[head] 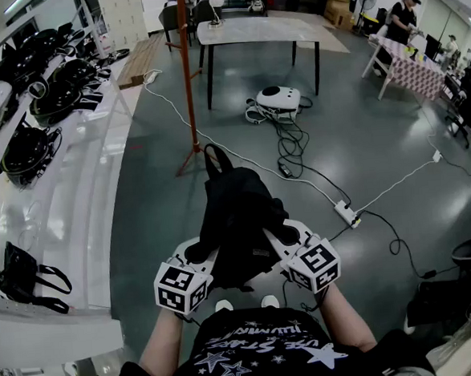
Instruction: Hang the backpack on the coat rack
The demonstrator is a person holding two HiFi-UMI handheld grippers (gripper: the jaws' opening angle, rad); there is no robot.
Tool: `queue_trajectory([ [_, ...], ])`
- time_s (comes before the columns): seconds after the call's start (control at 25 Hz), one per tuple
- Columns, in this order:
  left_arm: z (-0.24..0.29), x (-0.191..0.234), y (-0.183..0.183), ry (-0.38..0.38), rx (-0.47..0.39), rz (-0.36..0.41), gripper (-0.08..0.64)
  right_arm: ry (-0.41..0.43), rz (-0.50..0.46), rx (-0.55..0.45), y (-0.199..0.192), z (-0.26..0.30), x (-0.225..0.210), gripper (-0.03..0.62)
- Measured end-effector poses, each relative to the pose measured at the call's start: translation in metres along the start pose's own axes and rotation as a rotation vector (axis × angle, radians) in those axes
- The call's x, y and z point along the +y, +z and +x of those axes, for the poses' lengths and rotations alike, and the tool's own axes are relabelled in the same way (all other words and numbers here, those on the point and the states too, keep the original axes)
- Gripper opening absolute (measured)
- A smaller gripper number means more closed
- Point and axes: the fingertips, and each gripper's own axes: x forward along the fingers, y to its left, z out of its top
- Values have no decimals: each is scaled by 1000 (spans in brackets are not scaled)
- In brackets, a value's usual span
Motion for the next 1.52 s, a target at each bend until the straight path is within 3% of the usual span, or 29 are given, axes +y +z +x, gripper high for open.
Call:
queue_trajectory([
  [0.32,-11,22,-7,2,6,-6,61,9,8,4,0,20,16,17],
  [0.6,-27,65,-19,1,20,-32,61,8,4,31,1,63,39,17],
  [0.88,-44,112,-16,-24,13,39,61,0,24,13,8,102,61,17],
  [1.0,-45,122,-16,-29,13,30,61,-2,23,23,11,112,64,18],
  [1.28,-21,159,-17,-7,40,-14,61,30,26,49,8,161,41,18],
  [1.52,11,205,9,47,45,-14,61,96,27,34,24,213,3,18],
])
